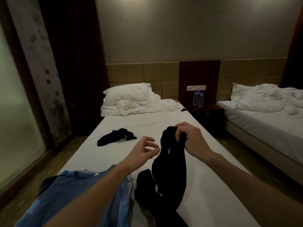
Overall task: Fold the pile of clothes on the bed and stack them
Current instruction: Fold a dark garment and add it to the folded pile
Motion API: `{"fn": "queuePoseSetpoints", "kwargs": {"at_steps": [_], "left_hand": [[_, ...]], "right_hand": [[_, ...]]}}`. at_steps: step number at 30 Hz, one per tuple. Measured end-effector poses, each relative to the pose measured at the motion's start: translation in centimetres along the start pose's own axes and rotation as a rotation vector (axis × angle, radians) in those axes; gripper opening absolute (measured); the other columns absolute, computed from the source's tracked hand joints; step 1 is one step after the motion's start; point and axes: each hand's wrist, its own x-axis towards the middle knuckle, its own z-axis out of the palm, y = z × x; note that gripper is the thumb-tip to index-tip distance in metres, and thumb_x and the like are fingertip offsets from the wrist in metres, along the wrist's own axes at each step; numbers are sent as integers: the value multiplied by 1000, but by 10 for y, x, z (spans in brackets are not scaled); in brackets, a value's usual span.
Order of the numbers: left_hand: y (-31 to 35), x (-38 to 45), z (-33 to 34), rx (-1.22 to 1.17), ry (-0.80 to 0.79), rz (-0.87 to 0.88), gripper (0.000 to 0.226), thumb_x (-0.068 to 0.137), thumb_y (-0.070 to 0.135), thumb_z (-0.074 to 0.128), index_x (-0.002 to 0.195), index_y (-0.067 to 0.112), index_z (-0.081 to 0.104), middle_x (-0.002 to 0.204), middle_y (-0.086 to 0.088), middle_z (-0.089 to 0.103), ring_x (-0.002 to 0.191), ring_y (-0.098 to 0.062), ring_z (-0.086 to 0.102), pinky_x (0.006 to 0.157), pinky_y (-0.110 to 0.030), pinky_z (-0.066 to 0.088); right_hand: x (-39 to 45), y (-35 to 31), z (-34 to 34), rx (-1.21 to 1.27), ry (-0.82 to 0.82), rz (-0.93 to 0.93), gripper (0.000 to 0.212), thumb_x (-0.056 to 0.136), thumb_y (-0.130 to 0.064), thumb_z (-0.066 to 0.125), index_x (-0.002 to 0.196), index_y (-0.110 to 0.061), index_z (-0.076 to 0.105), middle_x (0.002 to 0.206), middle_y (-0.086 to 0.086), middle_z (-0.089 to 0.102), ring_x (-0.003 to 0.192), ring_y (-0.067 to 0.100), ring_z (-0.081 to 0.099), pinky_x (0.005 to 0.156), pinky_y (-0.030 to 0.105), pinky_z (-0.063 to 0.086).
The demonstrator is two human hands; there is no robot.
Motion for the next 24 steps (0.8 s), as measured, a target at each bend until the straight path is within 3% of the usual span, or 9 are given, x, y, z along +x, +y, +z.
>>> {"fn": "queuePoseSetpoints", "kwargs": {"at_steps": [2,4,8,10,12,15,18,22,24], "left_hand": [[6,6,12,34,-35,-45,51,85,43,75,126,23,52,118,-1,65,102,-19,69,86,-36,57],[2,11,24,187,-78,-40,58,73,51,79,120,26,56,112,3,66,97,-13,69,83,-31,57],[-28,12,24,556,-160,-12,38,76,27,73,110,17,60,99,5,62,90,-13,59,83,-36,51],[-48,7,11,664,-238,-61,25,82,12,68,106,7,65,99,-6,66,91,-18,61,77,-35,50],[-62,-1,-4,705,-252,-134,21,79,12,63,99,4,66,96,-15,69,91,-29,66,74,-39,52],[-60,-10,-22,521,-136,-197,5,88,7,62,93,7,61,86,-10,62,78,-27,62,67,-32,48],[-41,-14,-36,230,67,-221,11,96,-6,53,96,0,61,87,-11,58,69,-20,54,60,-27,46],[-13,-14,-50,126,195,-177,16,97,-5,51,96,3,66,86,-13,69,68,-17,63,56,-19,50],[-1,-15,-54,95,232,-161,20,95,-1,53,87,8,68,75,-4,68,68,-14,64,57,-17,49]], "right_hand": [[1,-3,6,-13,-7,14,48,66,26,59,62,-22,58,97,-1,61,91,13,57,75,3,41],[1,-4,12,-28,7,17,48,64,25,59,62,-22,60,96,-2,59,88,12,57,74,3,40],[-5,2,18,-22,-39,50,43,63,22,61,64,-20,68,94,-3,56,85,9,56,70,7,43],[-8,7,15,-25,-64,70,38,65,19,62,67,-18,72,91,-4,55,83,8,56,68,9,44],[-10,14,9,-39,-56,82,37,66,18,60,69,-17,72,88,-6,55,80,9,57,67,11,44],[-11,25,0,-177,-78,54,40,68,13,59,86,-21,66,85,-6,55,77,13,54,68,28,49],[-12,37,-5,-297,-264,69,44,75,8,61,107,-22,63,87,-5,52,85,15,48,72,26,43],[-17,45,0,-286,-345,84,24,75,8,61,89,-8,73,80,-9,45,85,17,46,63,12,29],[-17,42,-1,-75,-283,211,24,72,12,59,82,-8,69,83,-5,56,82,18,54,65,12,36]]}}
